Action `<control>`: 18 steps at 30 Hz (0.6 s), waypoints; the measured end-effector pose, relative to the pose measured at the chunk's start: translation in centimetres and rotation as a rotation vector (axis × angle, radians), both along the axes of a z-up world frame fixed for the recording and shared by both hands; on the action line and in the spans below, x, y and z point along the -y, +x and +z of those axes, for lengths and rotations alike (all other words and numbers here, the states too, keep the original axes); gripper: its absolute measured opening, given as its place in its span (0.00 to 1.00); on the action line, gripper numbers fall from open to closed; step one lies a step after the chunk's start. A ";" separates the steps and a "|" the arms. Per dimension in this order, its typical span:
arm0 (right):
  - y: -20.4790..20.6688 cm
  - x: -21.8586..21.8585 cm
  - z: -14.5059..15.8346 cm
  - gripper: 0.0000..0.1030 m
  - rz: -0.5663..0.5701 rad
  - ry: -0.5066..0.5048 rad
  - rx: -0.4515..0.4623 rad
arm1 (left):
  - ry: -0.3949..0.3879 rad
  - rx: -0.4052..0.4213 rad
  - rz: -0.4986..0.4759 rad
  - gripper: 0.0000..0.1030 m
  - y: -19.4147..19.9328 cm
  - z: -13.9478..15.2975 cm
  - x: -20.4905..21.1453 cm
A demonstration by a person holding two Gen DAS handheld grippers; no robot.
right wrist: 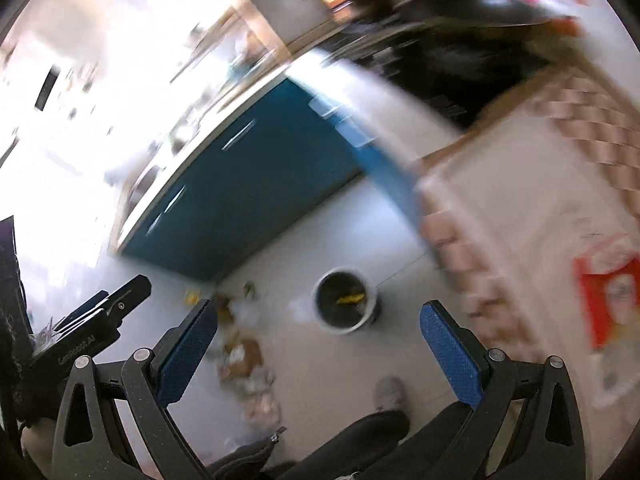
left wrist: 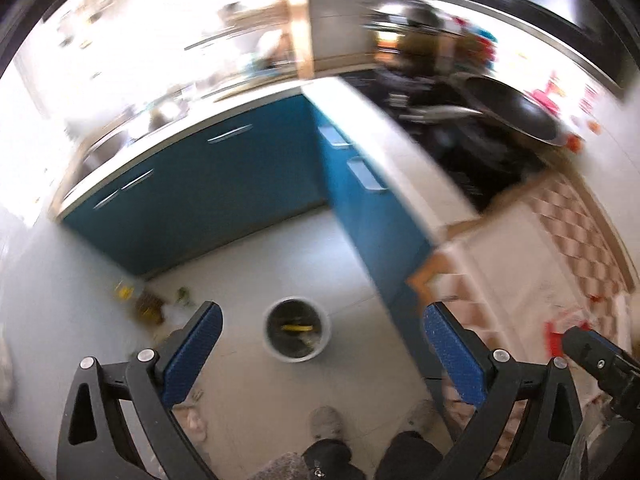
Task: Collect trash
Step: 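Swing both tools back toward the counter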
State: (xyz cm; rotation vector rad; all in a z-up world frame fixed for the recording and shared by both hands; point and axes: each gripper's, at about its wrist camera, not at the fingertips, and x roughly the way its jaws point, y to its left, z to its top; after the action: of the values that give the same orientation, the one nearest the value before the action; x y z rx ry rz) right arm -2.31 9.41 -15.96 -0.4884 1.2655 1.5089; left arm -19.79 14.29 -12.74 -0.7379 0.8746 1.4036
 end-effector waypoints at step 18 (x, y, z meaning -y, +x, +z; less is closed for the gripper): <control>44.3 7.1 -9.2 0.99 -0.587 -0.407 0.417 | -0.463 -0.047 -0.571 0.98 47.4 -14.5 -1.1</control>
State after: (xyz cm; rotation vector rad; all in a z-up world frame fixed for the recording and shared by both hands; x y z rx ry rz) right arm 42.00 2.30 -25.14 -0.5909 1.2361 0.6195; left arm 27.65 15.40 -27.29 -0.7195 1.3465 0.7178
